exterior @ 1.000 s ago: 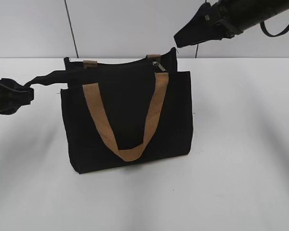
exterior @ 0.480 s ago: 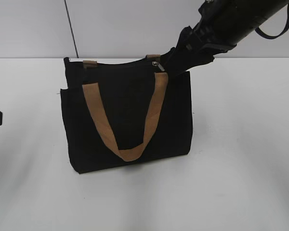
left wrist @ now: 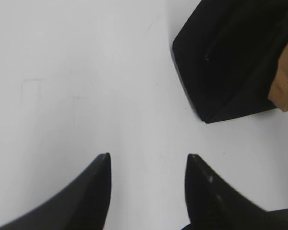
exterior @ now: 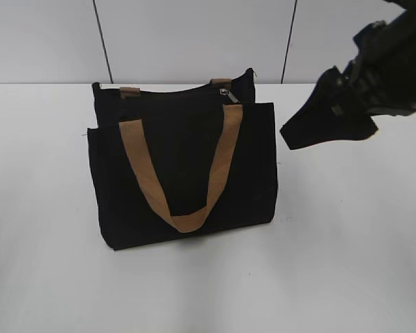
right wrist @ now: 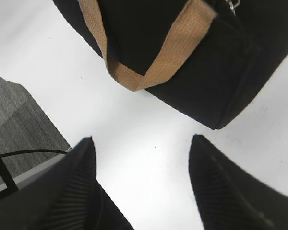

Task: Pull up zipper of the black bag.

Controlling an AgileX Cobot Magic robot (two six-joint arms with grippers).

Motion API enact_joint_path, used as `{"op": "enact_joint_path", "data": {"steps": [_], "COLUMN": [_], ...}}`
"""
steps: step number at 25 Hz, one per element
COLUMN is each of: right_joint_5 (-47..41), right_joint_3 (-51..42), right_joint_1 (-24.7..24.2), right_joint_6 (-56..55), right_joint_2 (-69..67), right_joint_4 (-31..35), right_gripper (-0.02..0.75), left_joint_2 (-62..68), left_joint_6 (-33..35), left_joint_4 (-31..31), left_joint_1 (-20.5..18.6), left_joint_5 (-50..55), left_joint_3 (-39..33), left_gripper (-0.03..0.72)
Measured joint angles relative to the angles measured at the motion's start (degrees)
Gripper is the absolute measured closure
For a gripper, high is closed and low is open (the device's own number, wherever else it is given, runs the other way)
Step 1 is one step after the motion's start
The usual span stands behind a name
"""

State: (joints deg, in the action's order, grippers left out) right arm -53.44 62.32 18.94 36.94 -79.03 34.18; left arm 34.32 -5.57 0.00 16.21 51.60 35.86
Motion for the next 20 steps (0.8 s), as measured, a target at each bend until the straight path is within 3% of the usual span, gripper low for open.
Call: {"op": "enact_joint_path", "data": {"steps": [13,16,20], "right_joint_5": [9.97,9.97,7.61], "right_joint_3": [-27.35,-30.33,-31.63], "right_joint_1": [0.00,0.00,0.00], "right_joint_6": [-9.70,-13.74,-22.02], "right_joint_2": [32.50,41.56,51.01], "right_joint_4": [-0.63,-3.83,-12.98], "right_gripper": [0.264,0.264,0.264], "left_joint_2": [-16.99,-19.76,-23.67], "left_joint_6": [0.69,0.69,0.69], "left_joint_4": [0.00,0.00,0.00], "left_joint_1": [1.05,1.10,1.10], "left_joint_5": [9.76,11.77,13.60], "left_joint_3": [-0.12,-0.48,-0.53], "left_gripper": [0.316,0.316,0.316]}}
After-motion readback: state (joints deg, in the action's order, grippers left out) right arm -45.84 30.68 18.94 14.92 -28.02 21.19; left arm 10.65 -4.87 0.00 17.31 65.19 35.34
